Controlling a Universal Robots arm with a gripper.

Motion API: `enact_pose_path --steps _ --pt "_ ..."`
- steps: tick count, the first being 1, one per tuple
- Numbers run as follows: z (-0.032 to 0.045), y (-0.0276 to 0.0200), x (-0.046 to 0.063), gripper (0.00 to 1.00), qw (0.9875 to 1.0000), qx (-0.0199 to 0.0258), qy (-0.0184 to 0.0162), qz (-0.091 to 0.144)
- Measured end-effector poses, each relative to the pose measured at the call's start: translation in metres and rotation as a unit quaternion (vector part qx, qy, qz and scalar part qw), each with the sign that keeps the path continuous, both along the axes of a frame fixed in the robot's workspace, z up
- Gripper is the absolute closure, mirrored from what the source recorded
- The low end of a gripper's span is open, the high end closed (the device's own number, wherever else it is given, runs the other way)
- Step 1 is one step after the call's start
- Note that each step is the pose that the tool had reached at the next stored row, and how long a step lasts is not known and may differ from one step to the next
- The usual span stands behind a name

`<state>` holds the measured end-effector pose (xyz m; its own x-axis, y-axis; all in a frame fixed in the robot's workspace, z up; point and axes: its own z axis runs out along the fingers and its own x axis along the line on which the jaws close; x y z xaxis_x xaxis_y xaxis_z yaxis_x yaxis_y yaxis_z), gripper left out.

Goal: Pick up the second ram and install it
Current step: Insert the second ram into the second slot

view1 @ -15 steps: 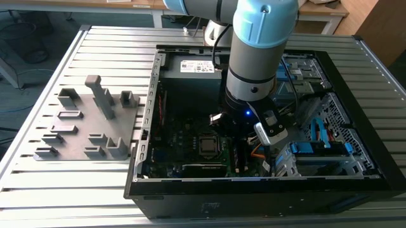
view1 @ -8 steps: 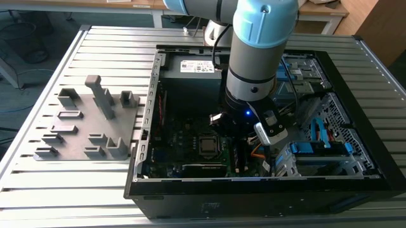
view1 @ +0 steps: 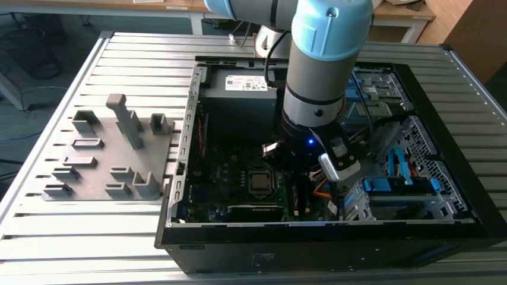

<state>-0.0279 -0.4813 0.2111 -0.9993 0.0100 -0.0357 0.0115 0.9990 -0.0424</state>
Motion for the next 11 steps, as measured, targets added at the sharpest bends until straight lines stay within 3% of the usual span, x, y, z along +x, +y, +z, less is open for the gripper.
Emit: enact_pose_path --steps 11 --pt "-0.0072 0.0 -0.0001 0.86 1.0 -0.0002 0.0001 0.0"
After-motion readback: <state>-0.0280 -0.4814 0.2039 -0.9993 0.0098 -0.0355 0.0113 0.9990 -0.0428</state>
